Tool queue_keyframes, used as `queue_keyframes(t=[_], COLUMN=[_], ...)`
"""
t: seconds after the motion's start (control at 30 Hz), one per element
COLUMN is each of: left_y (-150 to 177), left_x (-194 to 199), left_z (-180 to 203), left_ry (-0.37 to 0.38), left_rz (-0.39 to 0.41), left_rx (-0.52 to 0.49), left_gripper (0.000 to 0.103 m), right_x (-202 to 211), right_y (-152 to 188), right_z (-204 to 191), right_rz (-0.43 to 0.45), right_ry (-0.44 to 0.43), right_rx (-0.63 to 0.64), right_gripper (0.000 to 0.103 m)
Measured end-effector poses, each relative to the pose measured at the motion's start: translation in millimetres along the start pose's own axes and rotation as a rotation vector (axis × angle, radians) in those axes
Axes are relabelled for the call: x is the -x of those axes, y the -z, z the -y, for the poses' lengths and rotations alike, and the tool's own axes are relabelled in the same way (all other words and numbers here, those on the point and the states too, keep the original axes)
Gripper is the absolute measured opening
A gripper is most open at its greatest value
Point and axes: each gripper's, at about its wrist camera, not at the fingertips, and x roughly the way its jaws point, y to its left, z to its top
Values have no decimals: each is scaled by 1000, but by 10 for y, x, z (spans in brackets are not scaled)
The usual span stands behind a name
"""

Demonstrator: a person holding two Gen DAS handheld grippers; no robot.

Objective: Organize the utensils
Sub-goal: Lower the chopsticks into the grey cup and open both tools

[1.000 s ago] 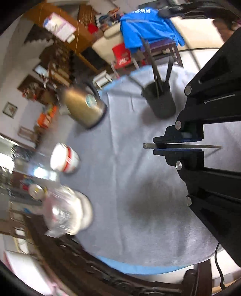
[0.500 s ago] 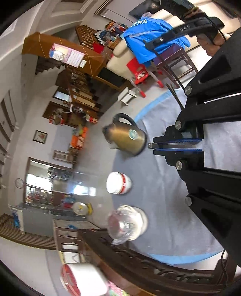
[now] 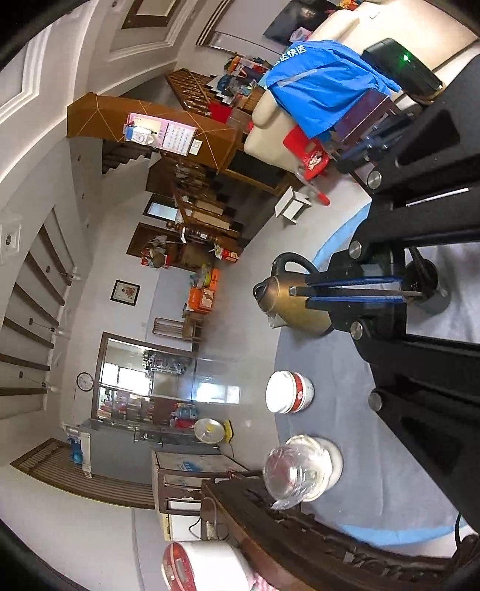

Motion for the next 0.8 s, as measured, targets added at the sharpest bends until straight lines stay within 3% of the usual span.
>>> queue_keyframes(t=[0.33,0.57,0.8], left_y=[439,601,734], left_x=[-535,-584,-619], left_z=[59,99,165], left_ry=[-28,-49,-52], left_rz=[-64,-69,-135], left_rx=[28,4,-51], left_gripper=[5,6,6], right_x=[-30,0,-4], right_y=[158,266,278], right_z=[147,206,254], right_rz=[-64,-109,-152], right_ry=[19,21,16], right_rx=[-11,-42,-64], right_gripper=[7,7,10])
